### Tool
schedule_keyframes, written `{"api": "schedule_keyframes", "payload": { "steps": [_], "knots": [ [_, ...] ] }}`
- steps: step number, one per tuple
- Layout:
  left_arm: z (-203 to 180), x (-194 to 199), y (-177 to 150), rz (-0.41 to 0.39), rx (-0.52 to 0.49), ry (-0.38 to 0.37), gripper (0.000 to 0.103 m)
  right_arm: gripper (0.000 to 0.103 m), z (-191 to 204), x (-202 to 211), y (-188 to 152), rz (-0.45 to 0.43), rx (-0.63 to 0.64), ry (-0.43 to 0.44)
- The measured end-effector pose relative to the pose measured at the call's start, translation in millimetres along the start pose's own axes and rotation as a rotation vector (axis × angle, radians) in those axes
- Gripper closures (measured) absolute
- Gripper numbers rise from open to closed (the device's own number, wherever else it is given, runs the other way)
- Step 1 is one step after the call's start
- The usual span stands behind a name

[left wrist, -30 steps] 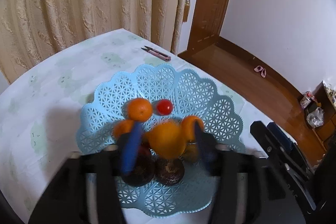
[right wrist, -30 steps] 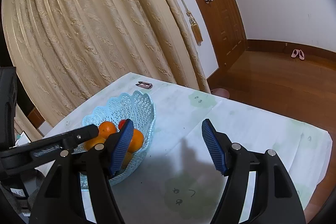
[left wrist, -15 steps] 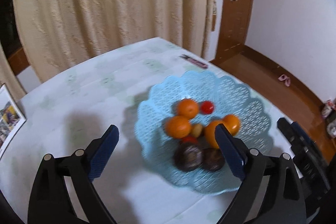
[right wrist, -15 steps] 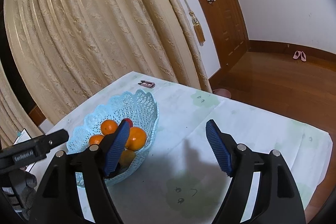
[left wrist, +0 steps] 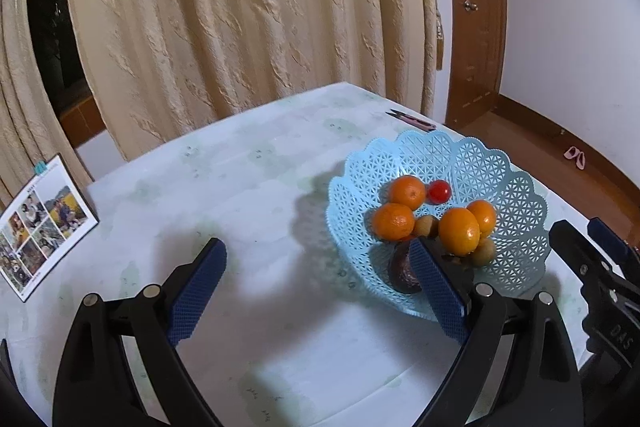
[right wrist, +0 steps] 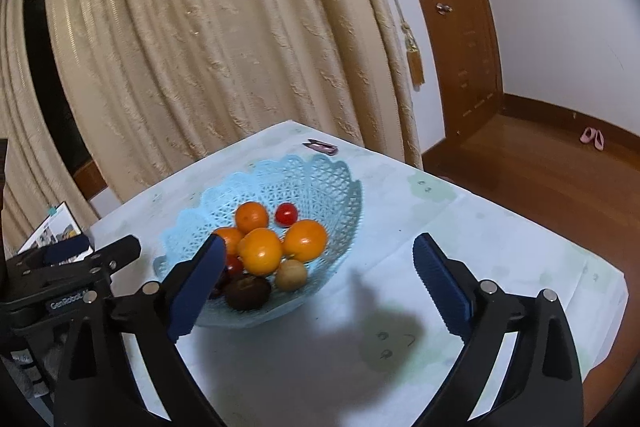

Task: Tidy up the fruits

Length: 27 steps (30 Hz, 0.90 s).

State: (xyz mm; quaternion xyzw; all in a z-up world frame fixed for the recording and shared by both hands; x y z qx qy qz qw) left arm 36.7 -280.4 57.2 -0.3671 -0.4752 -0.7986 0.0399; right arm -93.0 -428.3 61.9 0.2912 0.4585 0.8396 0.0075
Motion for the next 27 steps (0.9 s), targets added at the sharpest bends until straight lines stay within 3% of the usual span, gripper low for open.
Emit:
{"api": "schedule_keyframes", "payload": {
  "steps": [18, 27],
  "knots": [
    [1, 32, 2, -0.099, -0.081, 0.133, 0.011, 0.004, 42, 26, -13, -0.052, 0.179, -0.024],
    [-1, 34, 2, -0.103, -0.095, 0.145, 0.009, 0.004, 48, 30, -13, -0.086, 0.227, -0.042]
  ]
}}
Point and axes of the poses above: each gripper's, at about its wrist camera, not at the fingertips, and x roughly against the way its jaws point, z to its left, y to its top, the point moved 5 cm from there along -x, roughly the way its jaws point, and after that the axes turned 10 degrees about -x, right-handed, at the moved point
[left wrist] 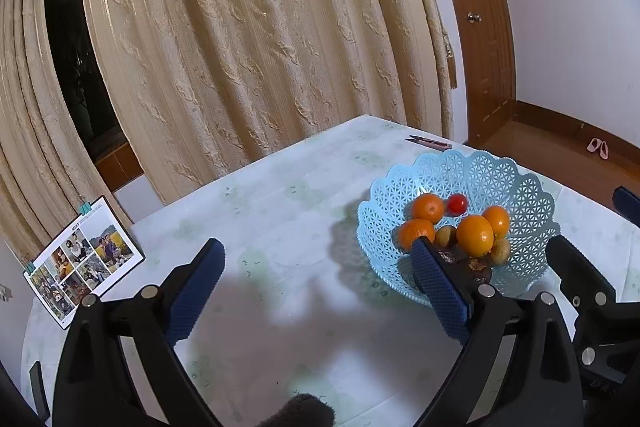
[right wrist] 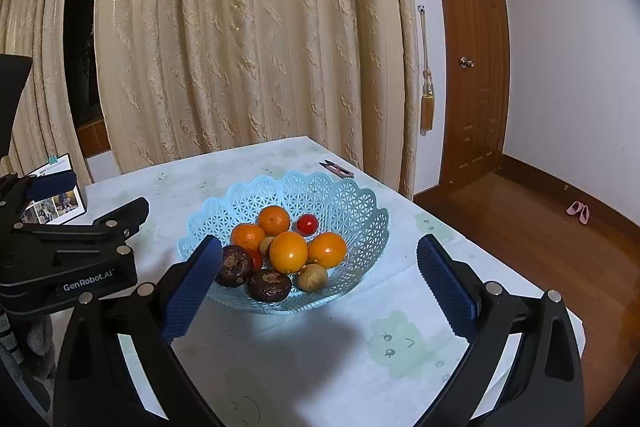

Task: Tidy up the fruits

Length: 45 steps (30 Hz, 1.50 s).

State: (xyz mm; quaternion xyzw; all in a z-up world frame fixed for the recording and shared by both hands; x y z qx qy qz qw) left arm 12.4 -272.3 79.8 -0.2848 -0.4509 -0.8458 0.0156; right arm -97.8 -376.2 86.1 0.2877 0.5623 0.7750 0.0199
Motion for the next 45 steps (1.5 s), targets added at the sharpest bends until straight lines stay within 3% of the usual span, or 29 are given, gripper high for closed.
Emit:
{"api": "schedule_keyframes", "payload": {
  "steps": [8, 45],
  "knots": [
    [-2, -4, -2, 0.013, -0.021, 0.034, 0.005, 0.003, 4, -2, -4, -0.010, 0.036, -0.004],
    [-7, -6, -5, 0.033, -0.029, 0.030, 0.005, 0.003, 8, -9, -11, 0.028, 0.046, -0.005]
  ]
}}
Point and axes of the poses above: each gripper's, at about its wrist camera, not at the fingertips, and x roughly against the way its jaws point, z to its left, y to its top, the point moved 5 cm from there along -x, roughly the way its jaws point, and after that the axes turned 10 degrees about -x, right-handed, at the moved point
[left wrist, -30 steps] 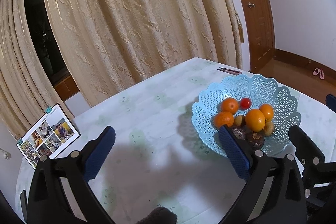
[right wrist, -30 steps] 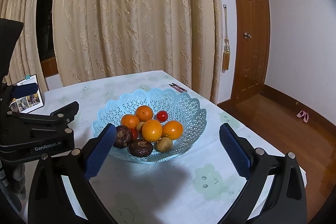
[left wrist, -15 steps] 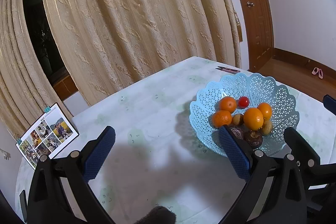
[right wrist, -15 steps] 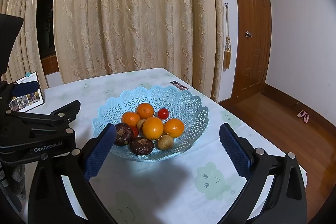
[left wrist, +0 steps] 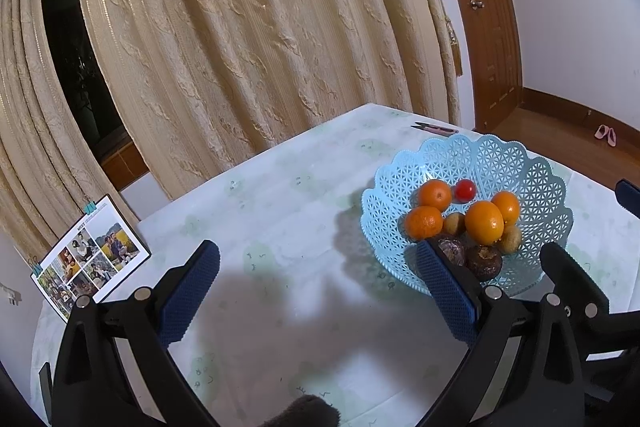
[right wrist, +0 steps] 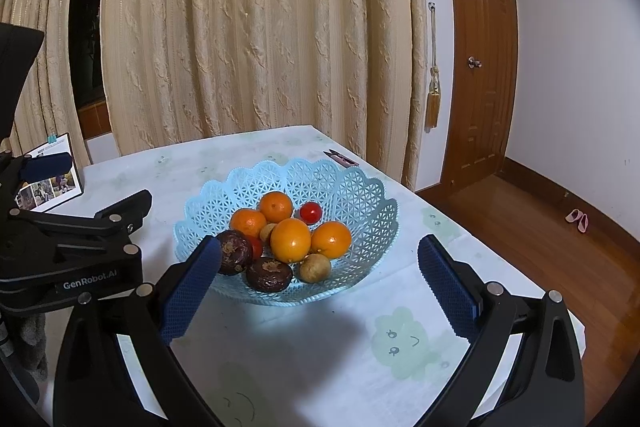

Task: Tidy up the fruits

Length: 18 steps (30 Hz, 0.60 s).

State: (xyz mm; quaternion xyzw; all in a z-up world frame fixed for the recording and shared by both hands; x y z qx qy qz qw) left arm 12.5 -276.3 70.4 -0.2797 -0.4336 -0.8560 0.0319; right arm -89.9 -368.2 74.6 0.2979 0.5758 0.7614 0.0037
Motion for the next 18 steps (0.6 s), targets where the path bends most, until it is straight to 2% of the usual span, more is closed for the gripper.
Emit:
{"api": "schedule_keyframes", "payload": {
  "steps": [18],
  "knots": [
    [-1.0, 0.7, -0.5, -0.005, -0.003, -0.009, 0.005, 0.003, -3.3, -4.7, -3.7, 0.012, -0.005, -0.005]
  ]
}}
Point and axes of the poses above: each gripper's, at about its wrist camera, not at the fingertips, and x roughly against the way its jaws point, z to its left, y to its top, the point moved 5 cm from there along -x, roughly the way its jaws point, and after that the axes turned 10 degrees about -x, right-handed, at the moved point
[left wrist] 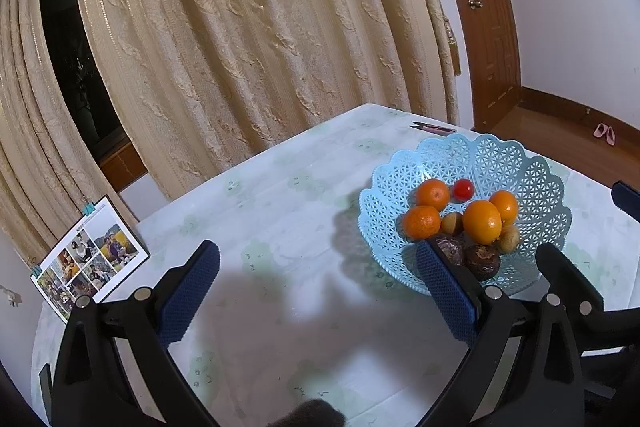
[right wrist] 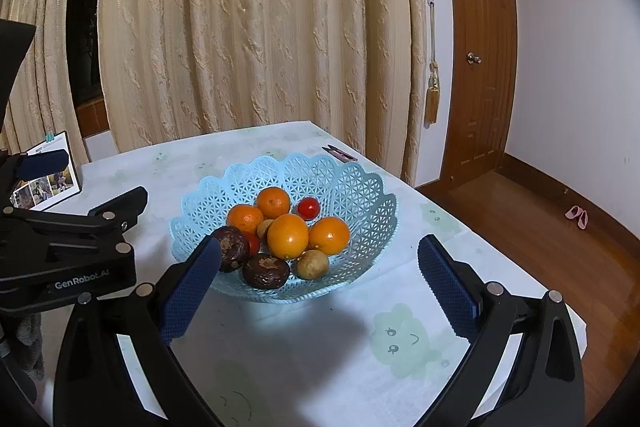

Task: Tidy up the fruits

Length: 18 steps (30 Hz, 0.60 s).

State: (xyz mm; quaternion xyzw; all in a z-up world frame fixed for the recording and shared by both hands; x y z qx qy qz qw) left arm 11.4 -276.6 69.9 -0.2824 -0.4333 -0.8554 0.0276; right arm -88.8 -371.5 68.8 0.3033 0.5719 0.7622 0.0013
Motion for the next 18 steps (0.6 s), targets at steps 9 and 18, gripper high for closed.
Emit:
{"api": "schedule_keyframes", "payload": {
  "steps": [9, 18],
  "knots": [
    [3, 4, -4, -0.006, 0.004, -0.017, 0.005, 0.003, 0, 0, 0, 0.006, -0.001, 0.003],
    [56, -8, -80, 0.212, 0.122, -0.020, 0.005, 0.003, 53, 1, -30, 0.143, 0.032, 0.173]
  ]
}}
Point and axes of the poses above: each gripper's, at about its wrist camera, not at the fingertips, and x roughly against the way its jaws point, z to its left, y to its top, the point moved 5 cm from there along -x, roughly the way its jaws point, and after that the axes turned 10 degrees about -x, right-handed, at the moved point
